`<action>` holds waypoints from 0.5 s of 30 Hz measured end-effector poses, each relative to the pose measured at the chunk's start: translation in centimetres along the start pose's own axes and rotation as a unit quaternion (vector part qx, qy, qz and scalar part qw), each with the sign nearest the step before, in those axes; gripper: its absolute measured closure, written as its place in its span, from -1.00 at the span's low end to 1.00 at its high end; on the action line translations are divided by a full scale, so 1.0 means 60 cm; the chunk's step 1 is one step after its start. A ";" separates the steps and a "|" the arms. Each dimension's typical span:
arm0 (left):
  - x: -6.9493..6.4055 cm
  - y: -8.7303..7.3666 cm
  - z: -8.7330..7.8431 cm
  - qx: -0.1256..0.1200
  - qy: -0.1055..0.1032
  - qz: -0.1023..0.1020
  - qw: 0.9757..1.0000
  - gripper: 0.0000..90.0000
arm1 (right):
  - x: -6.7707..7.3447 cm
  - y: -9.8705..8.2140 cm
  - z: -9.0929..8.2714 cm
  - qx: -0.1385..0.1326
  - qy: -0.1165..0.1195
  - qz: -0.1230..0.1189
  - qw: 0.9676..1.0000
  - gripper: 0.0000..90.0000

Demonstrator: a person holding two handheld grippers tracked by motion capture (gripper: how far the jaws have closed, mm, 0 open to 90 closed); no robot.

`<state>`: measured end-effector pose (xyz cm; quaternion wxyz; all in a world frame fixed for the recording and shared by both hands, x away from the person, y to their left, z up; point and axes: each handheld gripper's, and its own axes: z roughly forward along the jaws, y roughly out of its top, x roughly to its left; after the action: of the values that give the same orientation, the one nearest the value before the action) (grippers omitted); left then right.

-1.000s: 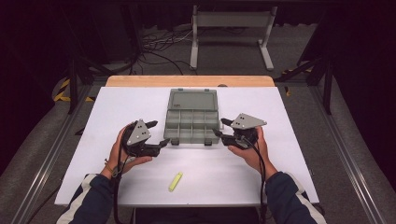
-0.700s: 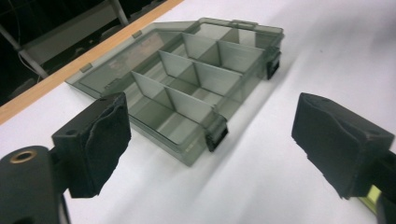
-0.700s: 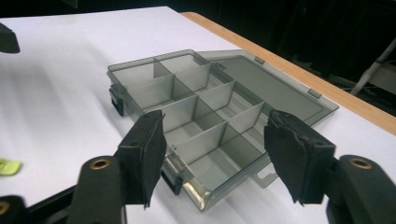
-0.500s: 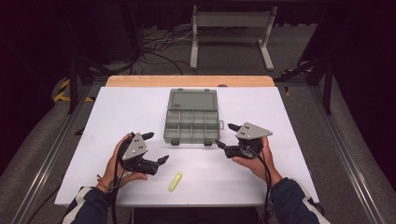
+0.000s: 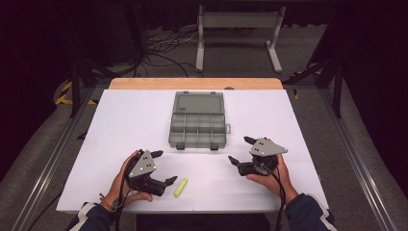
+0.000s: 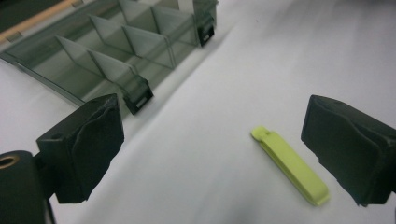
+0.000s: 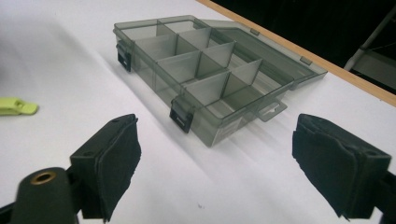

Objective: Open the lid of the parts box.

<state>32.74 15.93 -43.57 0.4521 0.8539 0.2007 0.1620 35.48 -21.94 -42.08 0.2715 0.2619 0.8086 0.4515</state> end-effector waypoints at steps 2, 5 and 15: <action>-0.007 -0.005 0.002 0.006 -0.011 -0.008 1.000 -0.89 | 0.002 -0.004 -0.004 0.002 0.000 0.000 1.000 -0.68; -0.017 -0.010 0.007 0.021 -0.019 -0.013 1.000 -0.89 | 0.003 -0.012 -0.009 0.009 -0.001 0.000 1.000 -0.68; -0.052 -0.021 0.033 0.090 -0.003 -0.053 0.995 -0.72 | 0.014 -0.027 -0.006 0.029 0.006 -0.010 1.000 -0.68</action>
<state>30.67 13.67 -45.98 0.3821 0.8795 0.2586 0.1166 34.34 -22.37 -43.50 0.2636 0.2594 0.8254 0.4265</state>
